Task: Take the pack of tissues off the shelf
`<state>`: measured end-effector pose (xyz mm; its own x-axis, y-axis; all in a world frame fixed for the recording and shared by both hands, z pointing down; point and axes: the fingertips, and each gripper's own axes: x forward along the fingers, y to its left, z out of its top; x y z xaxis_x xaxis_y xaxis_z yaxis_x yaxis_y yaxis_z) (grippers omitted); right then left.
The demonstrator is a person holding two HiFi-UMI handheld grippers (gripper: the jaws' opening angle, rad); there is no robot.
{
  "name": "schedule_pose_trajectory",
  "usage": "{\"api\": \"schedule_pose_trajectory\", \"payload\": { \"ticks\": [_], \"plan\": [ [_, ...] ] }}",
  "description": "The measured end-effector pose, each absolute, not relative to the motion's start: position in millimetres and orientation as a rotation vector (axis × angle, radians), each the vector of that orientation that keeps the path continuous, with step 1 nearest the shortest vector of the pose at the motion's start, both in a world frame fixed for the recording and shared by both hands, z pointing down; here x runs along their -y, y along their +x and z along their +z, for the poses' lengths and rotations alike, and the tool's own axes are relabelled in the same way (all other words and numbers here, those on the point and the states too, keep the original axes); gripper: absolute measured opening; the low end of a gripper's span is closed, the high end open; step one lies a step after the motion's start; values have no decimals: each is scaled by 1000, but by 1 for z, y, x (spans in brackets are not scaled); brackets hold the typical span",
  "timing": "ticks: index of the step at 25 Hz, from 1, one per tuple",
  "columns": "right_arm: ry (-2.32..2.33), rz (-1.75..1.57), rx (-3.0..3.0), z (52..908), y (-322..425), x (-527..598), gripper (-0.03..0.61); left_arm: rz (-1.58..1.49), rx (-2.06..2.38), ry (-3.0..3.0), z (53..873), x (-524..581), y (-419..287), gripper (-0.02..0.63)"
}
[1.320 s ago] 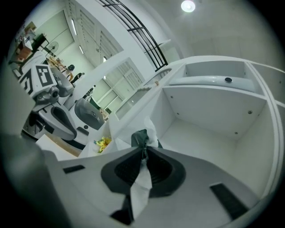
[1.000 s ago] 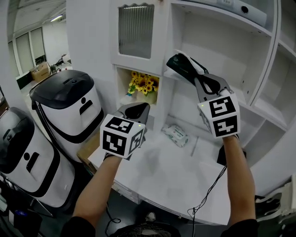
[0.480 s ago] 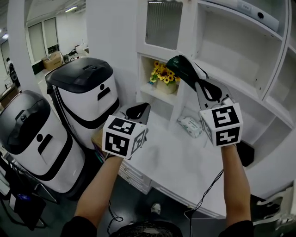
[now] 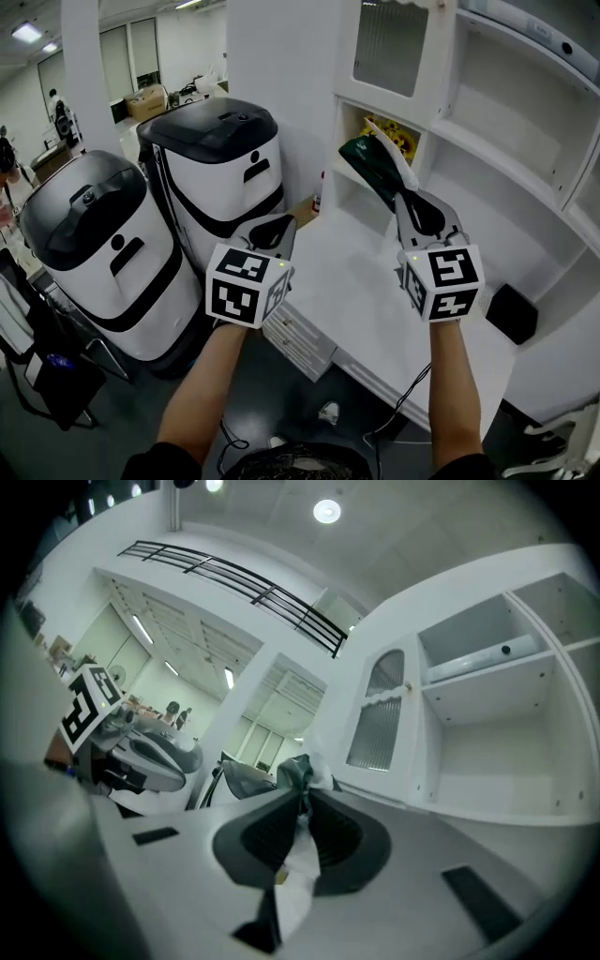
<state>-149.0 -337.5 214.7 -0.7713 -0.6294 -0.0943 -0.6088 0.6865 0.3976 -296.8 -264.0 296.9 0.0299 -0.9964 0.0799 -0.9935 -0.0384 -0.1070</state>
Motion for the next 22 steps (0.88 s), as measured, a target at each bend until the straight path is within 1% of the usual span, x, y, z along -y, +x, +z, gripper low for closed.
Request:
{"api": "schedule_pose_trajectory", "payload": {
  "ticks": [4, 10, 16, 22],
  "plan": [
    [995, -562, 2910, 238, -170, 312, 28, -213, -2224, -2180, 309, 234, -314, 9],
    [921, -445, 2988, 269, -190, 278, 28, -248, -2276, -2088, 324, 194, -321, 9],
    [845, -355, 3016, 300, -203, 251, 28, -276, -2315, -2038, 337, 168, -326, 9],
    [827, -321, 3023, 313, -206, 240, 28, -247, -2361, -1998, 339, 152, -335, 9]
  ]
}}
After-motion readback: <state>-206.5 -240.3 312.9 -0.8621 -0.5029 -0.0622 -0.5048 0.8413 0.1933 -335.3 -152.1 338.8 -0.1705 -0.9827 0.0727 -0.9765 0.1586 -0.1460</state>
